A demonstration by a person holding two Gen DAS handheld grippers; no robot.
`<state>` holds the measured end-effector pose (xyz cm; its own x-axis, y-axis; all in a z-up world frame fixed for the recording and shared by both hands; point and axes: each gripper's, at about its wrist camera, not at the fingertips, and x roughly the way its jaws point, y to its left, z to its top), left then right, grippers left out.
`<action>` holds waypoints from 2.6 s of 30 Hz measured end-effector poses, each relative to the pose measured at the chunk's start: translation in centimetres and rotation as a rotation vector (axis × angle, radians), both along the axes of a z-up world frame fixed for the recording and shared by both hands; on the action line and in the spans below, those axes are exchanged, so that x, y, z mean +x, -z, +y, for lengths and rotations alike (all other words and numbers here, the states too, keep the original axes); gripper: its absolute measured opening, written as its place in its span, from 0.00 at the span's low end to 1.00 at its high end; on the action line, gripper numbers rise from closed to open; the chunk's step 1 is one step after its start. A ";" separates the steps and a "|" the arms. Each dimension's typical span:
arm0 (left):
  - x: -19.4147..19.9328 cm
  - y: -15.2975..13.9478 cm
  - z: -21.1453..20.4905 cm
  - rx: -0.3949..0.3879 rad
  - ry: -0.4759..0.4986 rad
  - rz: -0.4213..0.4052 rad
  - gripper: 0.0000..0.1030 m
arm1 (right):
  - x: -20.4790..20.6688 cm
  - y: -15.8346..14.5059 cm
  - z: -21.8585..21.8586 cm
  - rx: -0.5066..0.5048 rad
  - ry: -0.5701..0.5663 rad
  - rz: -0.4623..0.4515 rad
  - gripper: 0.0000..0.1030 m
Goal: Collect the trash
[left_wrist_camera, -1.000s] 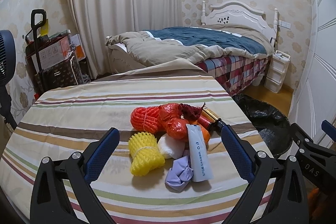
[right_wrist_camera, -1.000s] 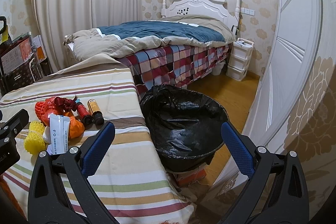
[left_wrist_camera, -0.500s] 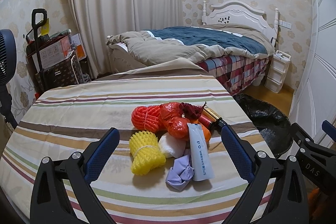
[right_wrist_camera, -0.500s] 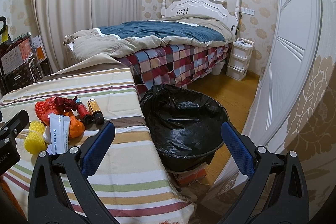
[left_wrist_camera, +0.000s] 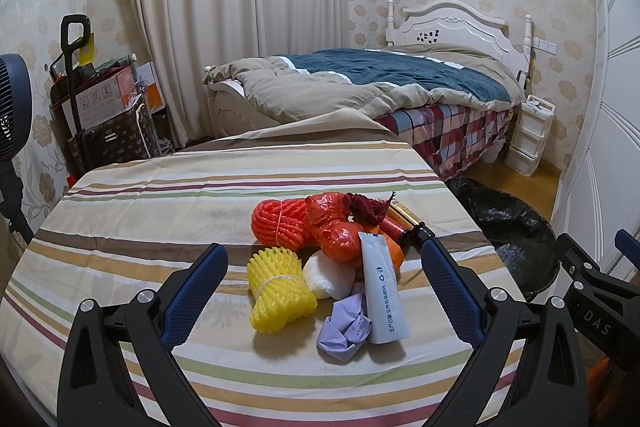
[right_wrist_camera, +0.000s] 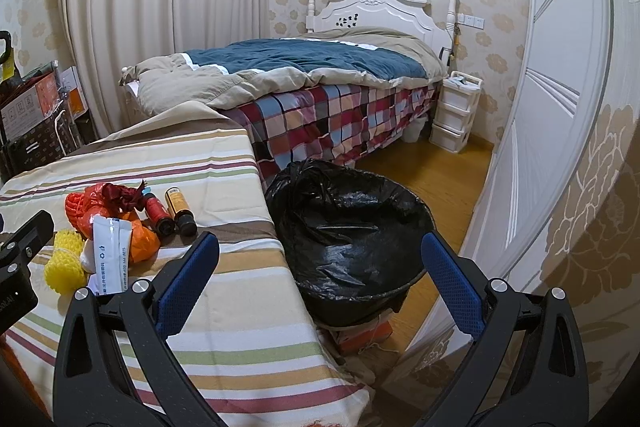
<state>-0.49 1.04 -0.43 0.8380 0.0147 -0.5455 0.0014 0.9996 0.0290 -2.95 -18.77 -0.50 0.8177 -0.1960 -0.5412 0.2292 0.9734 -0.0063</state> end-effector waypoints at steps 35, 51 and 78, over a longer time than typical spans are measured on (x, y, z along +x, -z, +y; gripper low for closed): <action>-0.1 0.4 0.5 0.006 -0.002 0.011 0.94 | 0.2 0.8 -0.2 0.031 -0.010 0.018 0.96; 0.1 2.2 8.4 0.014 -0.102 0.105 0.71 | 1.0 2.1 3.2 0.078 -0.125 0.098 0.74; -0.3 3.6 12.3 -0.008 -0.155 0.146 0.81 | 3.9 4.4 13.6 0.091 -0.412 0.245 0.27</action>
<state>-0.75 13.32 -4.08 0.7381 0.1323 -0.6616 -0.1483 0.9884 0.0322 0.91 -5.13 -4.87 0.6638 0.1744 -0.7273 -0.1732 0.9818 0.0774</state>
